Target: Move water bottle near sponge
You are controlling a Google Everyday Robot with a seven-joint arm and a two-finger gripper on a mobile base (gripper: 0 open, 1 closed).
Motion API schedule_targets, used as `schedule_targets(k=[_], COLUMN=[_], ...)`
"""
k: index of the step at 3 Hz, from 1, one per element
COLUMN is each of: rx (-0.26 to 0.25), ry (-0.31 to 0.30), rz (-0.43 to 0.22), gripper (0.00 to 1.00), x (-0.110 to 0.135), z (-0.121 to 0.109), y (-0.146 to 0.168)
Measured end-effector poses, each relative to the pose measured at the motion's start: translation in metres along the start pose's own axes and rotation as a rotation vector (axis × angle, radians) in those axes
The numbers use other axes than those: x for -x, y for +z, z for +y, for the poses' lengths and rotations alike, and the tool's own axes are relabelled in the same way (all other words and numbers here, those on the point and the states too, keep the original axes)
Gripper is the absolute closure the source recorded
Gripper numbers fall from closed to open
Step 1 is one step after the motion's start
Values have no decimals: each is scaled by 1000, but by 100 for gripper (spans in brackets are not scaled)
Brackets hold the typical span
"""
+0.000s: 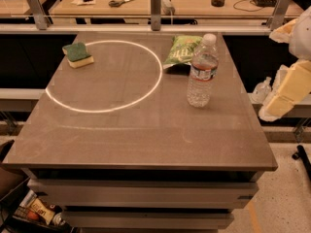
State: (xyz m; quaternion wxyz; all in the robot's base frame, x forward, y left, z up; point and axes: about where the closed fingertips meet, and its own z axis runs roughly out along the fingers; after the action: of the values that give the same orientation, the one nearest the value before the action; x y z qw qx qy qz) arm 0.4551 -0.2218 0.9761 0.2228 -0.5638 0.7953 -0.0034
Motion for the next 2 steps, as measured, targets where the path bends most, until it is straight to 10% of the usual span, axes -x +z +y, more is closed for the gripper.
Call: schedule_targets(k=[2], rx=[-46], ry=[145], rz=[-345], gripper=[0], x=[0], z=[-18], y=[23])
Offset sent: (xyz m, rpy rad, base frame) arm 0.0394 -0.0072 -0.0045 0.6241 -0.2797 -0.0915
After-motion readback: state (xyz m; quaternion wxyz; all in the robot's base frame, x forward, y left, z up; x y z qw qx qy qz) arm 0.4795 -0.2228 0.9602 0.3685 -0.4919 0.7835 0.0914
